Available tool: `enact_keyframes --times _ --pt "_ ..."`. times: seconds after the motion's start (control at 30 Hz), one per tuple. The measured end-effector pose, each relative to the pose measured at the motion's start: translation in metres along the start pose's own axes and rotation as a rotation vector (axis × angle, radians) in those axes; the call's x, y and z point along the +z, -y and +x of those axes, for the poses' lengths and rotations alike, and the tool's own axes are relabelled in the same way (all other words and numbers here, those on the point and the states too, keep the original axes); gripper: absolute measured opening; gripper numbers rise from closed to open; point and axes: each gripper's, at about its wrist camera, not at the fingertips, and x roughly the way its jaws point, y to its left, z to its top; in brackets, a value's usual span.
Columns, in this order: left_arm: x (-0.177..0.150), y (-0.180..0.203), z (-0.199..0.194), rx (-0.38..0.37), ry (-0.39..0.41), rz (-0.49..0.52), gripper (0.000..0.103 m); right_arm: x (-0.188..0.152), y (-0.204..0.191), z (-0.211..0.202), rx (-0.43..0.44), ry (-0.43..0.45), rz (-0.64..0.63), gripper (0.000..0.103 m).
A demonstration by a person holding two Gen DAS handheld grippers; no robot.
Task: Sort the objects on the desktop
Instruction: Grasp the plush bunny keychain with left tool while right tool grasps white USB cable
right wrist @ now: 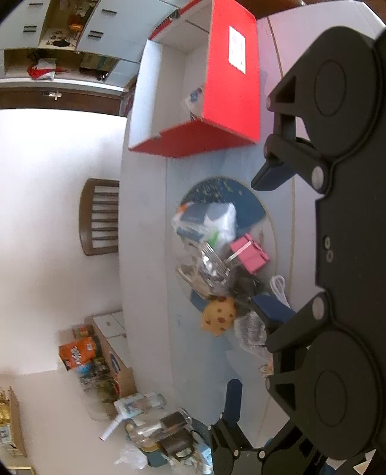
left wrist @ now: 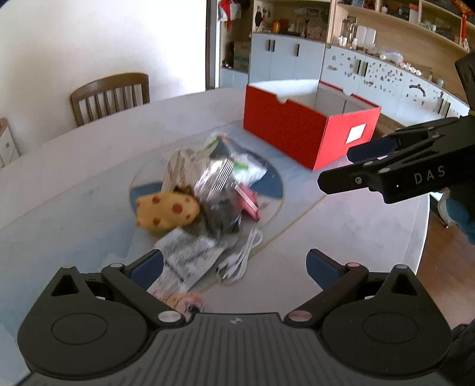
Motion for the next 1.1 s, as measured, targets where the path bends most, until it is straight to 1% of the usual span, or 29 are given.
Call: enact_keyframes --times 0.33,0.57,0.8,0.97,1.1 --pt "-0.027 -0.021 0.011 0.049 -0.064 0.002 0.103 -0.013 -0.029 0.030 0.027 -0.057 -0.038 0.077" --pt "-0.037 -0.032 0.020 0.056 -0.107 -0.023 0.103 -0.019 -0.047 0.054 0.037 -0.100 -0.062 0.077" --pt "-0.042 -0.034 0.024 0.074 -0.112 -0.023 0.103 -0.022 -0.065 0.076 0.055 -0.139 -0.096 0.077" --pt "-0.044 -0.036 0.025 0.071 -0.118 -0.023 0.103 -0.022 -0.066 0.091 0.058 -0.165 -0.074 0.077" --pt "-0.044 -0.038 0.027 0.080 -0.125 -0.023 0.103 -0.024 -0.070 0.100 0.065 -0.185 -0.086 0.077"
